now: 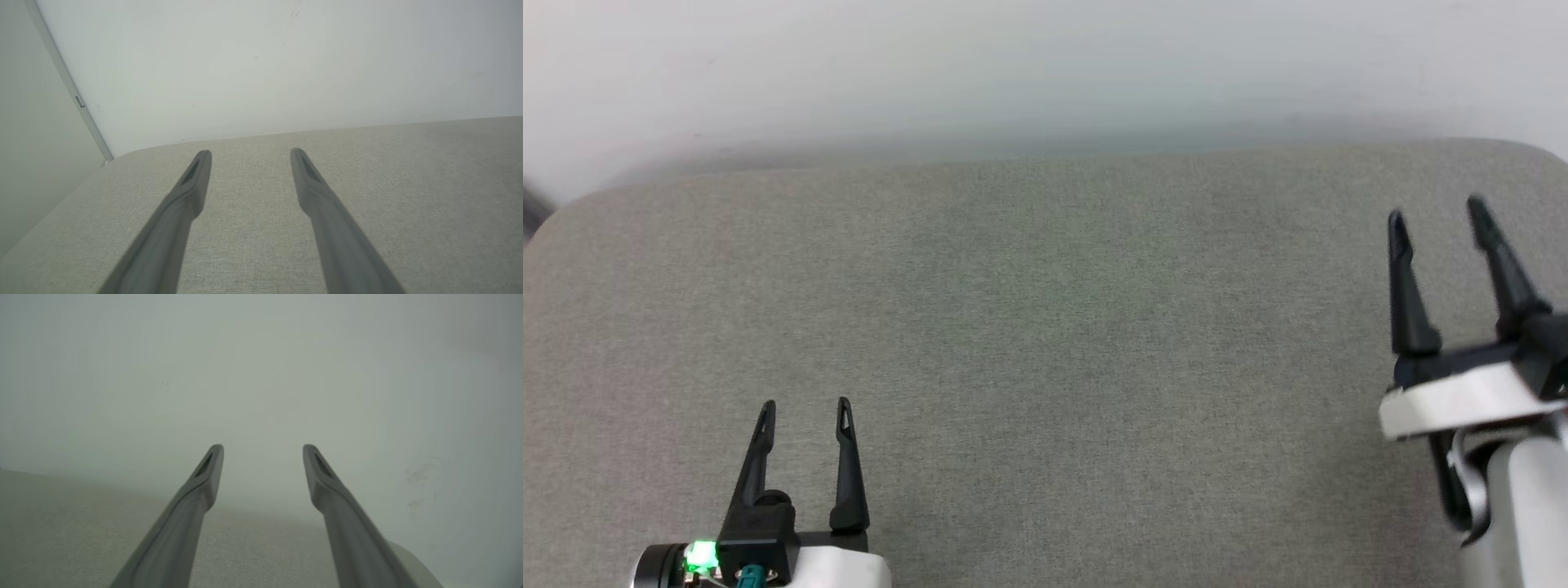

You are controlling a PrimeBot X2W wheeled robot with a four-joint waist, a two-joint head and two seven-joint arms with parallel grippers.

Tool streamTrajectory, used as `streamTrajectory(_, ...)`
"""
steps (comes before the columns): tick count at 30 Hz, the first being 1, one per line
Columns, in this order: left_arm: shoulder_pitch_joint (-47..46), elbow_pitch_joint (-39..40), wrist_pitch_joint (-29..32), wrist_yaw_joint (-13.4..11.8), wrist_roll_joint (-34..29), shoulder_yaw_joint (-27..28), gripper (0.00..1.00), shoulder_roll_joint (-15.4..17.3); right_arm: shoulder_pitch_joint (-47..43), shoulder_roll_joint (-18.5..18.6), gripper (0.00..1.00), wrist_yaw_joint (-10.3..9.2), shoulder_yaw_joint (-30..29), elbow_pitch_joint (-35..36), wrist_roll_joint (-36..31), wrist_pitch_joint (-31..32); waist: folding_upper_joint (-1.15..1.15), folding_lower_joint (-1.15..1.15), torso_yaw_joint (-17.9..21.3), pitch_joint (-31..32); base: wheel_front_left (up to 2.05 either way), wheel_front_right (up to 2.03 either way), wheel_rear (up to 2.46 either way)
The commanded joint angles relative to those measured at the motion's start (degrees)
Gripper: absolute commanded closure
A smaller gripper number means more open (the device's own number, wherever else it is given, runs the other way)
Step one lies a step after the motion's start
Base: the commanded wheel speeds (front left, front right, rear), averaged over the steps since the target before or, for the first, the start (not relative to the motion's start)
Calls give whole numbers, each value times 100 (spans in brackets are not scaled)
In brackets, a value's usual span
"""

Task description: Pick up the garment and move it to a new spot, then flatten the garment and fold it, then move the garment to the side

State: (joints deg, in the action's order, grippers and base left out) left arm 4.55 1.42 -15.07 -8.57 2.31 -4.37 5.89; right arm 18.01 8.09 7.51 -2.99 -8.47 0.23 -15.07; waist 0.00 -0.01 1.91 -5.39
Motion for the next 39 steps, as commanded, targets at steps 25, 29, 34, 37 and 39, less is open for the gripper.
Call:
streamTrajectory(25,518,-293,-12,206,-103,-23,0,-107,-2778,-535,0,-4,-111,996,719,-11,0,1,-267,675,0,0,0)
streamTrajectory(29,564,-320,-12,239,-81,-12,0,-118,-2888,-535,0,-4,-87,1041,753,-11,0,1,-261,712,0,0,0)
streamTrajectory(34,555,-221,-12,305,-3,6,0,-145,-2909,-535,0,-4,-25,955,726,-11,0,1,-267,738,0,0,0)
streamTrajectory(37,575,-323,4,305,10,-25,100,-127,-2888,-508,100,1,-4,859,757,6,0,1,-266,739,0,0,0)
streamTrajectory(39,601,-436,22,300,-1,-44,100,-127,-2895,-508,100,1,-8,751,739,8,0,1,-266,740,0,0,0)
